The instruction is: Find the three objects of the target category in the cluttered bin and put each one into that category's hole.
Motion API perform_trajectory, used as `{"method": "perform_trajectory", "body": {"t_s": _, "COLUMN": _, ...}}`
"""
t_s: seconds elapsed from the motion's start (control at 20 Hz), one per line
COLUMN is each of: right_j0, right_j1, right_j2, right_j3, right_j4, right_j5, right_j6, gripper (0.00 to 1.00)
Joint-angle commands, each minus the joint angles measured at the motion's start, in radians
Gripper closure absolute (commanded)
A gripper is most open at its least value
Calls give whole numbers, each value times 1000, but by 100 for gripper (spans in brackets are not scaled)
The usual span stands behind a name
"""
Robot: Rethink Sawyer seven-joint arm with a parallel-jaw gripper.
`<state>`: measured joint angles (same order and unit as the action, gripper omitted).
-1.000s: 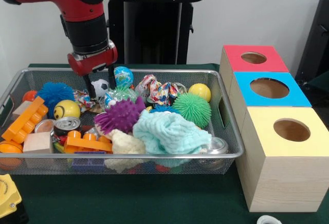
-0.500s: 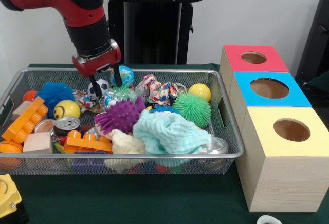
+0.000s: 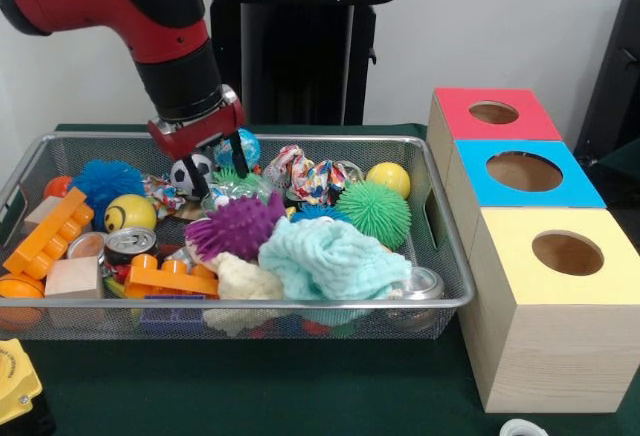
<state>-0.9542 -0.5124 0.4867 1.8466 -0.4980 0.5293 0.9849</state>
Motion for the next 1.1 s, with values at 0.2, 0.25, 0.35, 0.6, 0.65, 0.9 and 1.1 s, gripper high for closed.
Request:
{"method": "perform_trajectory", "body": {"t_s": 0.2, "right_j0": -35, "right_j1": 119, "right_j2": 141, "right_j3": -126, "right_j4": 31, "right_j5": 41, "right_j6": -52, "gripper": 0}}
{"method": "perform_trajectory", "body": {"t_s": 0.25, "right_j0": -36, "right_j1": 117, "right_j2": 143, "right_j3": -126, "right_j4": 29, "right_j5": 41, "right_j6": -49, "gripper": 0}}
{"method": "perform_trajectory", "body": {"t_s": 0.35, "right_j0": -40, "right_j1": 105, "right_j2": 146, "right_j3": -119, "right_j4": 22, "right_j5": 41, "right_j6": -43, "gripper": 0}}
{"method": "perform_trajectory", "body": {"t_s": 0.6, "right_j0": -46, "right_j1": 55, "right_j2": 154, "right_j3": -101, "right_j4": 19, "right_j5": 55, "right_j6": -36, "gripper": 0}}
{"method": "perform_trajectory", "body": {"t_s": 0.65, "right_j0": -48, "right_j1": 43, "right_j2": 157, "right_j3": -97, "right_j4": 19, "right_j5": 56, "right_j6": -35, "gripper": 0}}
{"method": "perform_trajectory", "body": {"t_s": 0.9, "right_j0": -96, "right_j1": 2, "right_j2": 221, "right_j3": -47, "right_j4": 48, "right_j5": 83, "right_j6": -58, "gripper": 0}}
{"method": "perform_trajectory", "body": {"t_s": 1.1, "right_j0": -130, "right_j1": 20, "right_j2": 261, "right_j3": -26, "right_j4": 68, "right_j5": 98, "right_j6": -60, "gripper": 0}}
